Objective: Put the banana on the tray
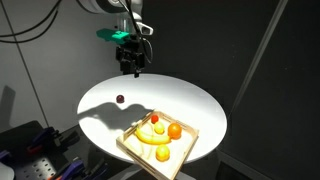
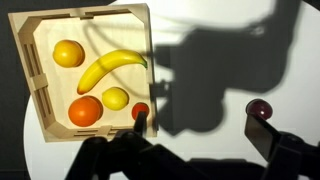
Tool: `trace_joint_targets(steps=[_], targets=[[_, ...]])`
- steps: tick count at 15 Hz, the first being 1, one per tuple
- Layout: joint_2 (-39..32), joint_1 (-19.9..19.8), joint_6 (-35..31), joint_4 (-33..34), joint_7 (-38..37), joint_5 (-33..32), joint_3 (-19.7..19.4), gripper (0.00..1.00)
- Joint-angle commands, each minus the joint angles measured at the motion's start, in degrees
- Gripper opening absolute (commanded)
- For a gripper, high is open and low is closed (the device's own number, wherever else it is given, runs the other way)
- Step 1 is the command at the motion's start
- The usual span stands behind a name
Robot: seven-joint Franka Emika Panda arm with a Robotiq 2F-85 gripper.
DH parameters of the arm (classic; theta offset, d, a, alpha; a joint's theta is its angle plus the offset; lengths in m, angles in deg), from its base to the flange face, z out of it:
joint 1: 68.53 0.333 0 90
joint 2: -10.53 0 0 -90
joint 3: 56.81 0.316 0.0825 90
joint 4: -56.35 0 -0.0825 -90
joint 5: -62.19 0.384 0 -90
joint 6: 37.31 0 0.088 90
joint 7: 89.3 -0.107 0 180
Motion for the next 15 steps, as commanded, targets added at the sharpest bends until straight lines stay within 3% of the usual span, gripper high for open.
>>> trace_joint_targets(steps=[1,15], targets=[[2.48,0.25,-0.33,-2.32,-1.41,-0.11,0.40,1.00],[2.46,0.93,-0.38,-2.85,0.15,-0.07,0.86,1.00]])
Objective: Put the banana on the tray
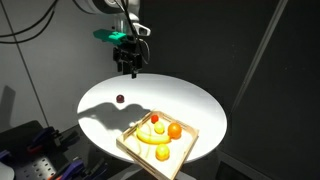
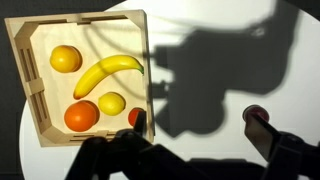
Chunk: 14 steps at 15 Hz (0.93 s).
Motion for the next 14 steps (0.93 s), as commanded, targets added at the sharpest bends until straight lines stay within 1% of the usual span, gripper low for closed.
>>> trace_joint_targets(steps=[1,8,14], targets=[[1.77,0.92,-0.19,-1.62,0.44,0.15,0.78,1.00],[5.03,3.61,-0.20,-5.93,-0.23,0.61,3.04,1.00],[11.21,3.88,1.21,-9.82,-2.60,1.24,3.42,1.00]])
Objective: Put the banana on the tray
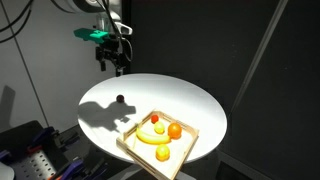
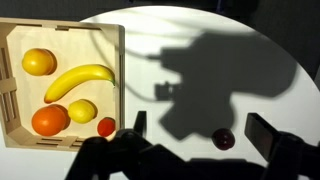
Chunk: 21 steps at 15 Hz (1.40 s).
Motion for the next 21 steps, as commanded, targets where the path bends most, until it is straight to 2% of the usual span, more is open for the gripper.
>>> trace_joint_targets(steps=[1,9,21], targets=[[6.29,-0.13,1.30,-3.51,-2.42,1.57,0.03,1.00],[14.10,-1.58,2.91,-6.95,-10.18,2.41,0.45,1.00],[18.04,-1.63,14.63,-5.32,-8.39,2.57,0.03,1.00]])
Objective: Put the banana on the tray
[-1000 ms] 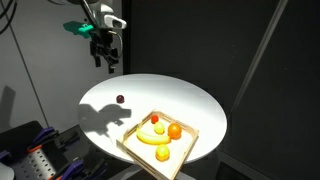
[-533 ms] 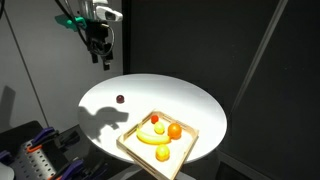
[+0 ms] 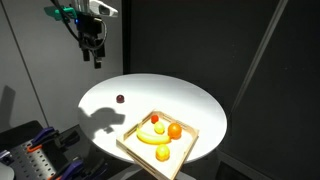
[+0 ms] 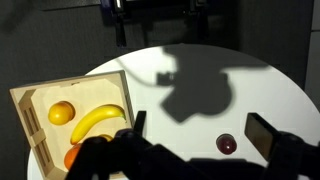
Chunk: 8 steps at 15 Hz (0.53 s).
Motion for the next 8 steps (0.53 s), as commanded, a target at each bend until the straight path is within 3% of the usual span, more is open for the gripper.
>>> trace_joint_targets(steps=[1,8], targets=[[1.15,-0.03,2.98,0.65,0.94,0.37,0.06,1.00],[0.14,-0.19,1.90,0.06,0.52,0.14,0.26,1.00]])
